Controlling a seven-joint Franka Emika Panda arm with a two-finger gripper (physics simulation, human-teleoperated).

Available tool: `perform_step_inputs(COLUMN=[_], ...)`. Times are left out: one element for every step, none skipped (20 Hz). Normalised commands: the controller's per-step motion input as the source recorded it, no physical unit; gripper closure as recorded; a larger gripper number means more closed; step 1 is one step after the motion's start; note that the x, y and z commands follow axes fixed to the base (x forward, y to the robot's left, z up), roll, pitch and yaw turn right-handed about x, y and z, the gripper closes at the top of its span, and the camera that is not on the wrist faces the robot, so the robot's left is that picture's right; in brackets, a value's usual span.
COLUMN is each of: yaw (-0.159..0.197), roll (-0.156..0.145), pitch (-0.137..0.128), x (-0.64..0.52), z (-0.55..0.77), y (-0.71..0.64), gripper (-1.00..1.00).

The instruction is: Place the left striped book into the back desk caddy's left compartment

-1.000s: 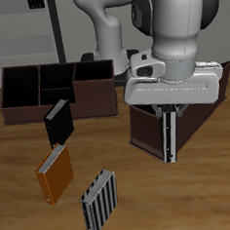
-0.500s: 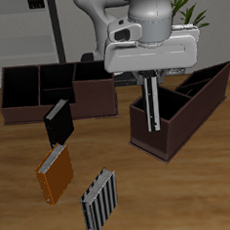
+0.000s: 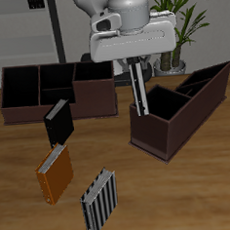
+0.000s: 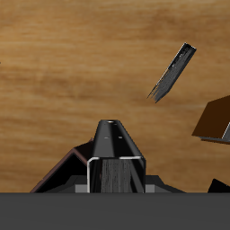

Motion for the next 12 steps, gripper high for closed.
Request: perform_step_inputs(yaw=[0.072, -0.148, 0.078, 0.102, -0.097, -0.036, 0.119, -0.109, -0.045, 0.106, 0.000, -0.104], roll=[-0.023, 0.011, 0.085, -0.050, 0.023, 0.067, -0.038, -0.023, 0.036, -0.077, 0.000, -0.024], pitch=[-0.049, 0.038, -0.025, -0.071, 0.027, 0.030, -0.041, 0.026, 0.002, -0.064, 0.000, -0.012], x=[-0.37, -0.32, -0.42, -0.36, -0.32, -0.51, -0.34, -0.38, -0.44, -0.44, 0.02, -0.91], z=[0.13, 0.08, 0.11, 0.15, 0.07, 0.05, 0.07, 0.07, 0.07, 0.11, 0.00, 0.11], y=[-0.46, -0.47, -0.32, -0.52, -0.52, -0.65, -0.49, -0.63, -0.47, -0.52, 0.06, -0.82], gripper=[1.00, 1.00, 1.00, 1.00, 1.00, 1.00, 1.00, 1.00, 1.00, 1.00, 1.00, 1.00])
